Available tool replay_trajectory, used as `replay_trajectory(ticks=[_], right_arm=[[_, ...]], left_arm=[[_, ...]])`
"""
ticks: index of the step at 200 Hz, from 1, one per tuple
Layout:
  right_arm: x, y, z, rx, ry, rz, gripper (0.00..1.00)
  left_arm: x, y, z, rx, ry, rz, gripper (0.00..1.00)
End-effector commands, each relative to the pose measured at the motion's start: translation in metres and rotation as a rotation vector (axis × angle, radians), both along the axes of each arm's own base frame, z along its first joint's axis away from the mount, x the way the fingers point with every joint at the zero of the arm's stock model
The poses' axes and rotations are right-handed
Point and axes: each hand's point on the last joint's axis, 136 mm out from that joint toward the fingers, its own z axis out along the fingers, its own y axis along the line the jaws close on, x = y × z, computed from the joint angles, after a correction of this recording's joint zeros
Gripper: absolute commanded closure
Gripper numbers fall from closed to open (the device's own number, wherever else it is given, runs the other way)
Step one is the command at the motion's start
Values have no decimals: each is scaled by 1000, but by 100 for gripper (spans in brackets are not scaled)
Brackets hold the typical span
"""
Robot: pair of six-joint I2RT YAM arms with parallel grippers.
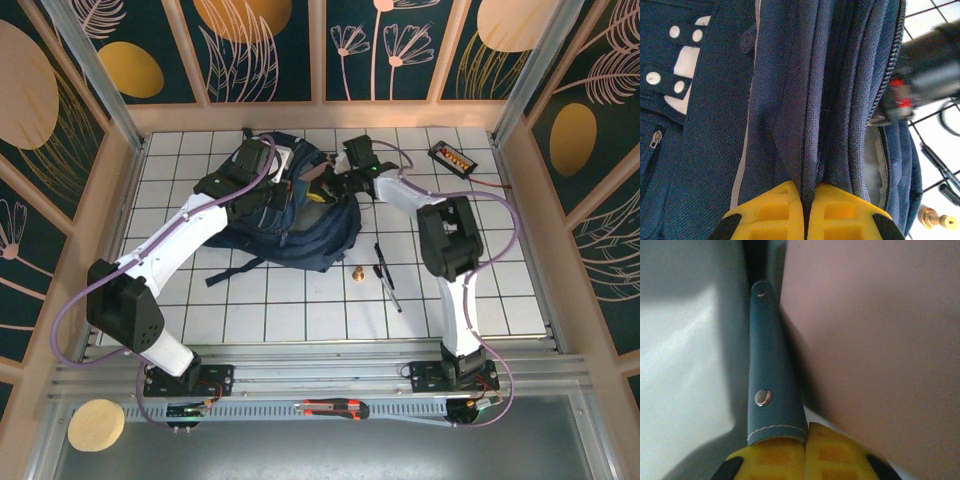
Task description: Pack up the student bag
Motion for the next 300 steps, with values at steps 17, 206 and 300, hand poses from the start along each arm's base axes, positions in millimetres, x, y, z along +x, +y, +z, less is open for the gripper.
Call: replay_trajectory(ticks=[17, 206, 300], right_arm=[[-10, -30, 44, -91, -104, 2, 49], [33, 9, 9, -72, -64, 78, 100], [-20, -123, 62, -366, -167, -196, 53]], left_arm=[[10, -14, 50, -85, -132, -43, 100], [21, -28, 44, -104, -116, -69, 100], [21, 7, 32, -63, -24, 170, 1]])
